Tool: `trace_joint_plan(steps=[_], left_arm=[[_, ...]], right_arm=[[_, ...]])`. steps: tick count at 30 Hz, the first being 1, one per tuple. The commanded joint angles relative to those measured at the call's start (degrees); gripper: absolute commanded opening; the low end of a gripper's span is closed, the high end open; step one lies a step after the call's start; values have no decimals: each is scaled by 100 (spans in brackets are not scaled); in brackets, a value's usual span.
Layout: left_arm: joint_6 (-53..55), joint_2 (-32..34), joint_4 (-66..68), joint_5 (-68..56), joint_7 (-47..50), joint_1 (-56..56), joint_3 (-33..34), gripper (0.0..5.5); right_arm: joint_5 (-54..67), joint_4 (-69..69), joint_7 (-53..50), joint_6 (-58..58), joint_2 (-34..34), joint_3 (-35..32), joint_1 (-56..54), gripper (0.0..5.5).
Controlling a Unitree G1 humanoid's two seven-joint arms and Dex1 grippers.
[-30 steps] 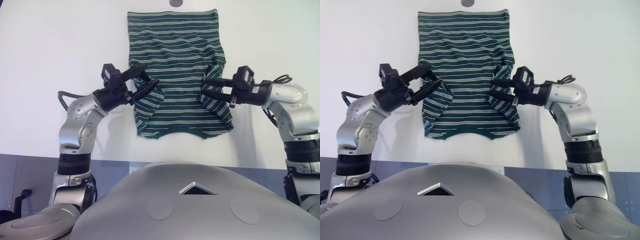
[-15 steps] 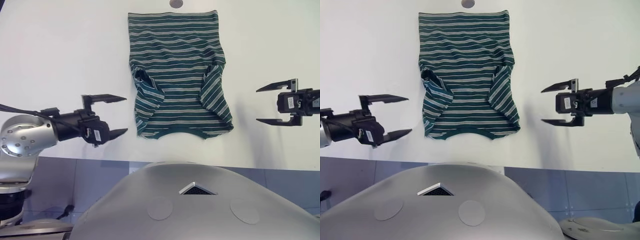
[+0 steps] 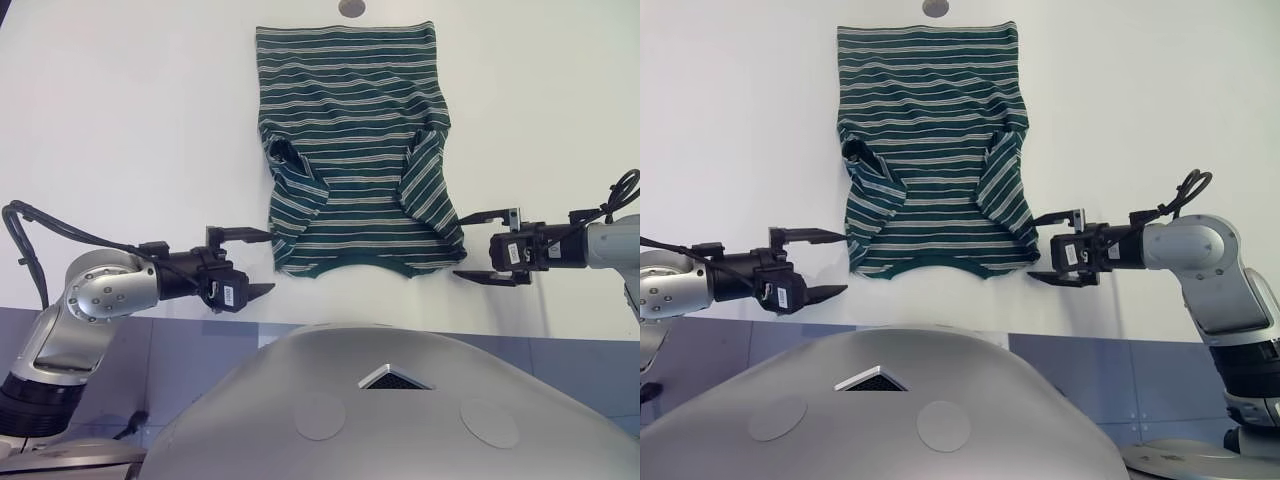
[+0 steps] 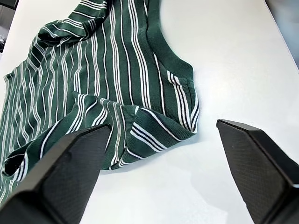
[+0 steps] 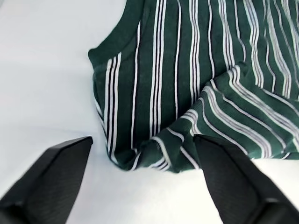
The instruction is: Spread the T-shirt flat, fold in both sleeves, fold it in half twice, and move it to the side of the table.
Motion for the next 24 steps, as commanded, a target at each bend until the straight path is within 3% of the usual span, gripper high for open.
trace_joint_plan(steps=[1, 8, 17, 21, 24], left_arm=[[-16, -62, 224, 156, 180, -288, -144, 346], [-179, -109, 463, 375, 355, -423, -498, 233], [-347, -53, 629, 781, 593, -259, -730, 43], [106, -11, 108, -80, 566, -146, -270, 1], [569, 2, -317, -442, 597, -24, 63, 32]], right_arm=[[-170, 125, -73, -144, -71, 94, -109, 325], [-257, 111, -215, -92, 108, 347, -206, 198], [-129, 205, -133, -174, -87, 298, -185, 6], [-27, 281, -42, -228, -232, 160, -81, 4], [35, 435, 57, -320, -392, 77, -48, 4]])
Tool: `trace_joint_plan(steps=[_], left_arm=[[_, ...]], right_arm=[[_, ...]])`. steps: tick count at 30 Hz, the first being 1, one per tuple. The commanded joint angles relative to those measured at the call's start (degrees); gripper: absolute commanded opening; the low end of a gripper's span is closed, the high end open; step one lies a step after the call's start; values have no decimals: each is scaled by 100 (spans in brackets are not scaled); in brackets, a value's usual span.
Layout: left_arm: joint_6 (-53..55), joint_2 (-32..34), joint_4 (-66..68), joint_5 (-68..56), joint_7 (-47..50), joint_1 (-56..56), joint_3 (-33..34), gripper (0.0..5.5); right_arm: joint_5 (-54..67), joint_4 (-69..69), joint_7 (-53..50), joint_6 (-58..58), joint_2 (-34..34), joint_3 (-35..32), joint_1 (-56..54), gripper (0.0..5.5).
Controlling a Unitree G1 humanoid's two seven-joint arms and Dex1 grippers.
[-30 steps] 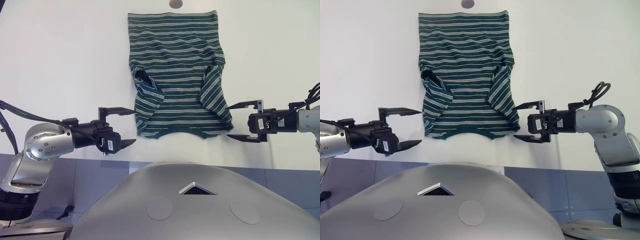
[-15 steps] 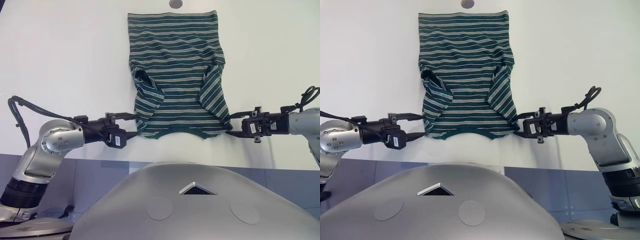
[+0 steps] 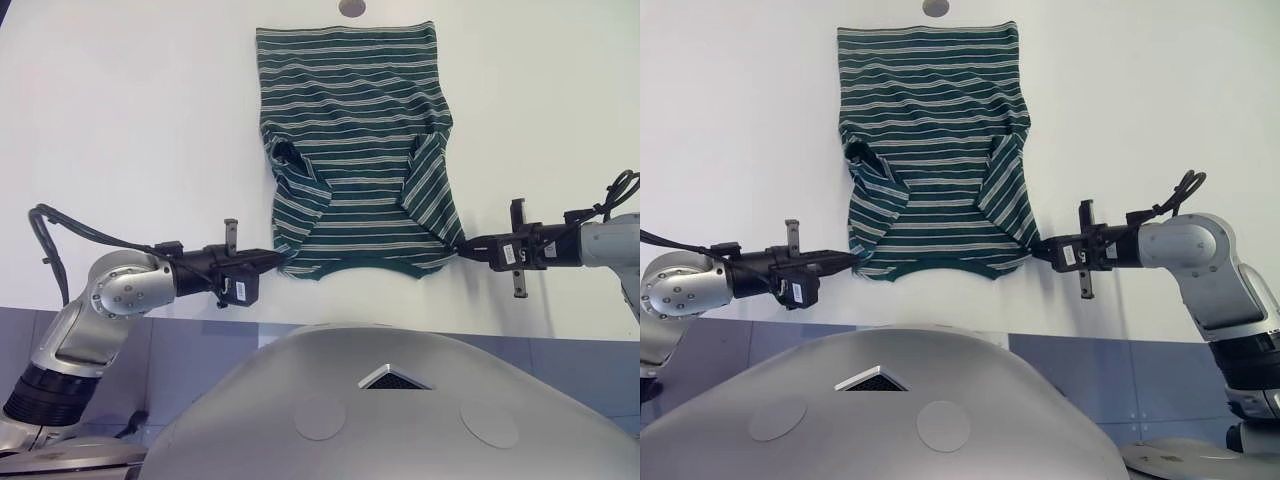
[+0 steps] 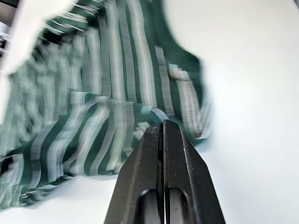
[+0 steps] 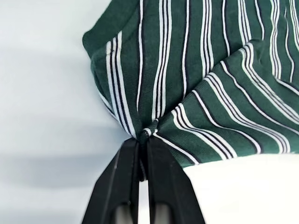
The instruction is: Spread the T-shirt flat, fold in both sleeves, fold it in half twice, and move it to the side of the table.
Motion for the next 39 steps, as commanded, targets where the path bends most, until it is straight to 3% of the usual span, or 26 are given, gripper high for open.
trace_joint_plan(steps=[1, 8, 17, 23, 33, 39], left_arm=[[565, 116, -562, -365, 5, 210, 423, 59], [803, 357, -1197, 183, -155, 1220, 593, 188], [701, -413, -942, 2699, 741, 823, -657, 340], [673, -500, -699, 3060, 967, 712, -845, 446], [646, -322, -795, 2746, 845, 834, -1076, 448], [671, -223, -604, 2785, 957, 815, -935, 340]], right_arm=[[104, 152, 176, -134, -257, -162, 55, 4], [404, -55, 474, -129, -467, -269, 154, 4], [583, 120, 949, -146, -657, -214, -316, 4], [577, 192, 1074, -169, -611, -161, -477, 4], [550, 147, 1019, -131, -531, -91, -482, 4], [561, 71, 965, -103, -532, -83, -416, 4]])
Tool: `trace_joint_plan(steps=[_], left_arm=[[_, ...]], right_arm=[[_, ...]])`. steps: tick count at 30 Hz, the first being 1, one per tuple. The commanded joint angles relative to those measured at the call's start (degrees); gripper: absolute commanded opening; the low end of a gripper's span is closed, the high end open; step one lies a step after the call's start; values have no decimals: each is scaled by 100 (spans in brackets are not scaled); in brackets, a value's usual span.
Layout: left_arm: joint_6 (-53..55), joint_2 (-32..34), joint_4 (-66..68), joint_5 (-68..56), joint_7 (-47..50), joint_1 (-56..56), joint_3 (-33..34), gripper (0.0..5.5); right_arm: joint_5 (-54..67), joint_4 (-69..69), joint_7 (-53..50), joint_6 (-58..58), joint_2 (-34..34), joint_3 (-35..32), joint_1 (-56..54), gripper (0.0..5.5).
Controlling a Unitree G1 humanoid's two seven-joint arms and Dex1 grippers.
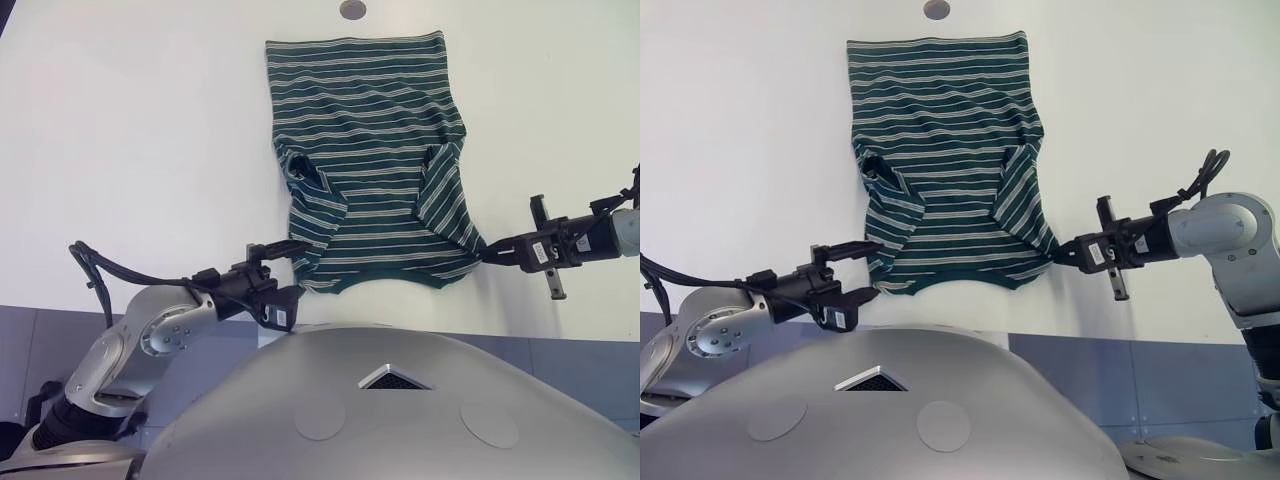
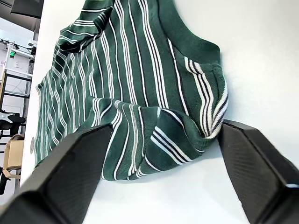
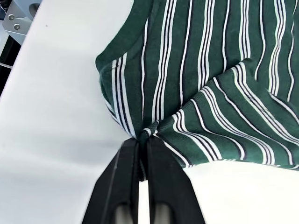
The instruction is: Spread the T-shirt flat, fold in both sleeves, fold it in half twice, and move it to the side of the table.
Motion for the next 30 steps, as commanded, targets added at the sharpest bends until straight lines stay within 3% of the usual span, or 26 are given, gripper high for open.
trace_joint_plan(steps=[1, 19, 23, 30], left_arm=[[152, 198, 377, 178, -116, 132, 79, 319], [335, -15, 275, -237, -156, 87, 28, 10], [373, 42, 260, -790, -261, 45, 254, 0], [835, 172, -8, -3171, -903, -310, 1180, 0]], right_arm=[[35, -102, -34, 32, 13, 21, -48, 4], [67, -142, 5, 63, 18, 72, -94, 4], [108, -228, -67, 189, 122, 104, -104, 4], [609, -616, -270, 890, 375, -7, -295, 4]])
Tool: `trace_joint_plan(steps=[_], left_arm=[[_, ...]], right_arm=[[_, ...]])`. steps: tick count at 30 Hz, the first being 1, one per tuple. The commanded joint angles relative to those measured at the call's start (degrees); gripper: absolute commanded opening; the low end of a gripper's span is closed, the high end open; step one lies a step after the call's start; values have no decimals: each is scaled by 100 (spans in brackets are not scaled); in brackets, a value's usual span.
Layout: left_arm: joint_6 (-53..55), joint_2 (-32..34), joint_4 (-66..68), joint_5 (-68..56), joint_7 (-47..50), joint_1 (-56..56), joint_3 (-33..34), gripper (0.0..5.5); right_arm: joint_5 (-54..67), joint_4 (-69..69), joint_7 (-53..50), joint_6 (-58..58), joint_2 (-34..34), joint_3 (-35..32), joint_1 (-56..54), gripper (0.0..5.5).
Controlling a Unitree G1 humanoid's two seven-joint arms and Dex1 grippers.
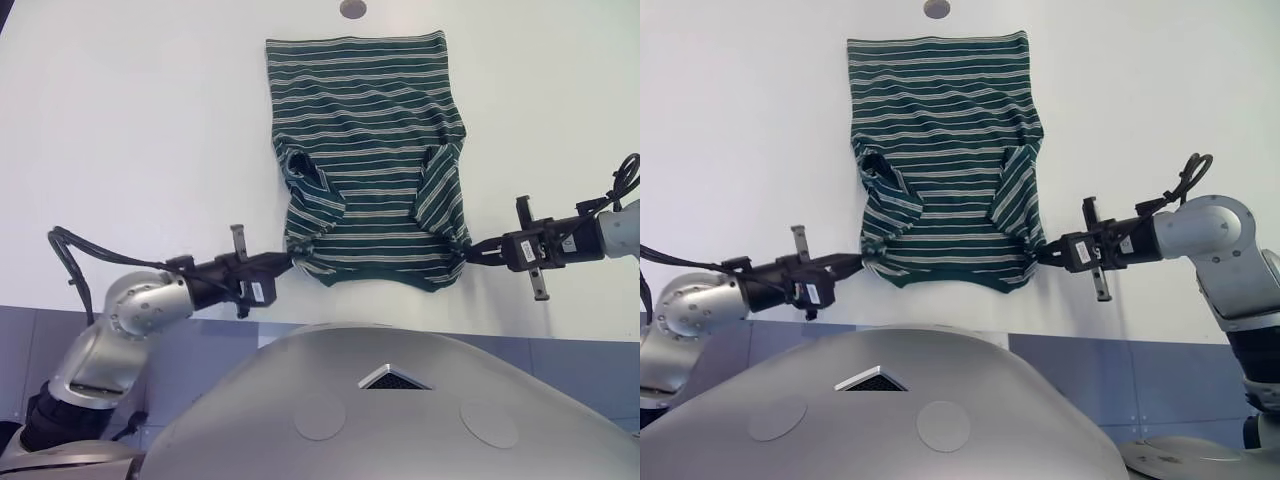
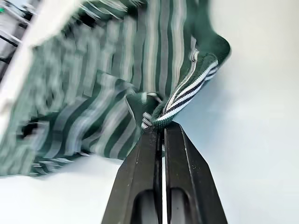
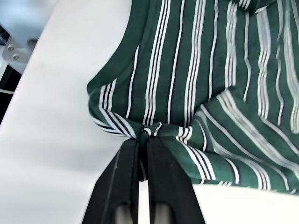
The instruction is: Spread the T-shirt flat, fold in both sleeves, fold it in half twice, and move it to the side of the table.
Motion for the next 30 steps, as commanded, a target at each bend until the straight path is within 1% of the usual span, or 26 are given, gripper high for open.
trace_joint_plan(steps=[1, 3, 6, 9, 13, 15, 17, 19, 21, 23, 25, 27, 30], left_arm=[[222, 169, -114, -844, -304, -205, 413, 0], [388, 352, -206, -1440, -573, -245, 815, 0], [505, 625, -266, -1950, -939, -215, 1312, 0], [696, 839, -573, -2490, -1253, -129, 1908, 0], [994, 933, -1018, -3375, -1569, -67, 2770, 0], [1070, 955, -938, -3551, -1681, -162, 2978, 0], [1070, 962, -879, -3581, -1866, -157, 3034, 0], [1037, 954, -719, -3435, -1890, -420, 2746, 0], [1003, 834, -396, -3206, -1759, -951, 2258, 0], [906, 602, 170, -2792, -1543, -1719, 1702, 0], [635, 154, 1199, -2092, -1193, -2791, 1064, 0], [300, -264, 2293, -1548, -948, -3655, 605, 0], [-159, -750, 3914, -1299, -929, -4498, 288, 0]], right_arm=[[371, -214, -98, 417, 99, -139, -346, 4], [878, -303, 24, 718, 36, -393, -491, 4], [1522, -412, 250, 1073, -82, -736, -628, 4], [2153, -589, 668, 1388, -282, -1159, -493, 3], [2604, -800, 1061, 1694, -427, -1563, -301, 3], [2737, -900, 1100, 1831, -405, -1642, -315, 3], [2842, -1002, 1092, 1964, -382, -1676, -352, 3], [2776, -1015, 938, 2039, -299, -1566, -509, 3], [2355, -842, 626, 1951, -84, -1228, -844, 3], [1697, -470, 70, 1822, 287, -795, -1311, 3], [882, 150, -636, 1631, 825, -337, -1918, 3], [185, 814, -1189, 1375, 1241, 3, -2406, 3], [-670, 2194, -1781, 819, 1786, 429, -3201, 3]])
